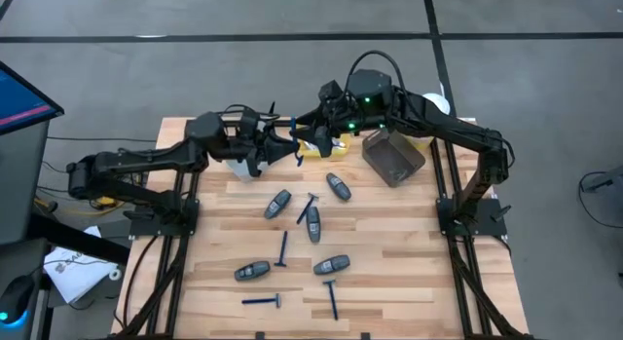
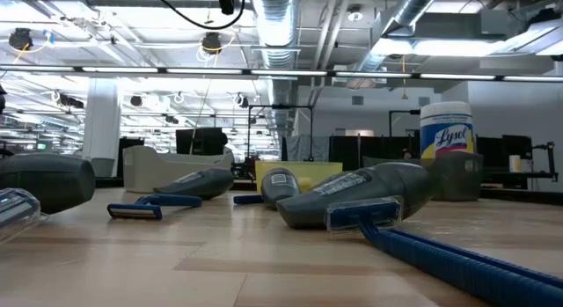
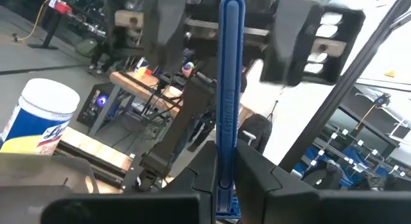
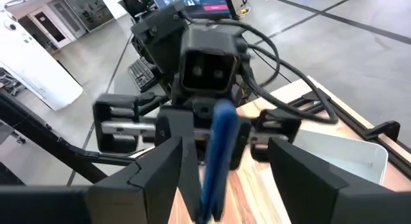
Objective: Pick & Place Travel size toiletries
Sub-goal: Put the blue razor into the black bin
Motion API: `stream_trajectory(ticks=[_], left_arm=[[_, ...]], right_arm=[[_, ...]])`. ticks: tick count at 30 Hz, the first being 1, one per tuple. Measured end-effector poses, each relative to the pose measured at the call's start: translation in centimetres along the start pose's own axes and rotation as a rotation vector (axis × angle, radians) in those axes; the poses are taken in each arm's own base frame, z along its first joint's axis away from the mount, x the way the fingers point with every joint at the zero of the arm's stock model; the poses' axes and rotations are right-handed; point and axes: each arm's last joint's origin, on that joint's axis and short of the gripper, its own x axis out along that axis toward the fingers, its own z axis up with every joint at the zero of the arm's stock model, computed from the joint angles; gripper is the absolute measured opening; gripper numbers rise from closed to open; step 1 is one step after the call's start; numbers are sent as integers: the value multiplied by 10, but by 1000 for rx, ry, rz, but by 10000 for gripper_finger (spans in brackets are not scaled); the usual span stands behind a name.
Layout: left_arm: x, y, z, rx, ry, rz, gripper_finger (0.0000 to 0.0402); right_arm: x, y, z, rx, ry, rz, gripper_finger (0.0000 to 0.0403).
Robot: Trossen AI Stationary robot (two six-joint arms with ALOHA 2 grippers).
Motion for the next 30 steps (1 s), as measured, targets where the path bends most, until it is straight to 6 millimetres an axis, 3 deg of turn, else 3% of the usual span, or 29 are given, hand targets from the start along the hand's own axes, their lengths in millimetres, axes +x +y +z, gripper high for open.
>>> stream_trajectory(ticks=[14,21,26,30], left_arm=[[14,1,3,3,22,-29,21],[14,2,3,10,25,-27,22],[14,2,3,8,25,-26,38],[14,4,1,37,44,-2,76]], right_arm=[[0,1,-1,-19,12,23,122],[0,2,-1,-30,15,28,21],[0,2,-2,-30,20,25,21],[-3,-4,-2,-44,39,-1,21]])
